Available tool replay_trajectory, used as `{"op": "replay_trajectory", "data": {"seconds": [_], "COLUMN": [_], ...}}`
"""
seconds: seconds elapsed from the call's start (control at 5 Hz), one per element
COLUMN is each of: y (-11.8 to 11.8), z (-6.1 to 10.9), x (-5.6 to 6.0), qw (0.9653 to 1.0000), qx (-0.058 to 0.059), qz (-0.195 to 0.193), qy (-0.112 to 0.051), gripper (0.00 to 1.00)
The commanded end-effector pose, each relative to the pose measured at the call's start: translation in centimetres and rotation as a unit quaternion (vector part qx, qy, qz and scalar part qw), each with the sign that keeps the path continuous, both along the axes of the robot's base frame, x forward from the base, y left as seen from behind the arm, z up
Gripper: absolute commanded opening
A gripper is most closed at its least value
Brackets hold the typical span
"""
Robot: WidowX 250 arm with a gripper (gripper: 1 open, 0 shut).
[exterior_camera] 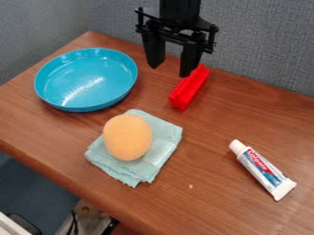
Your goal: Put the red object on the blue plate
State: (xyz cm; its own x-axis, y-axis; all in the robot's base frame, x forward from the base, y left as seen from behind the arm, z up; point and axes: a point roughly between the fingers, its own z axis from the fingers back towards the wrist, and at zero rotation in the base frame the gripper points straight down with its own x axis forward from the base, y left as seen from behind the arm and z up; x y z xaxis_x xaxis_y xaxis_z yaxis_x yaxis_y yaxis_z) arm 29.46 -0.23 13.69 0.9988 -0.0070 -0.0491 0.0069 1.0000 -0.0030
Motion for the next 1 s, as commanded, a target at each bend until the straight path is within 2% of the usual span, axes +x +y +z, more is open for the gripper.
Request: {"op": "replay_trajectory", "data": {"seconds": [0.0, 0.6, 0.8], "y": [0.0, -0.5, -0.3], "z": [-0.9, -3.9, -4.8], "x": [0.7, 4.0, 4.8], "qw": [1.0000, 0.9996, 0.9991], "qx": [0.003, 0.026, 0.038], "qz": [-0.005, -0.012, -0.009], "qy": [0.006, 0.008, 0.015], "gripper": [1.00, 1.00, 0.00]}}
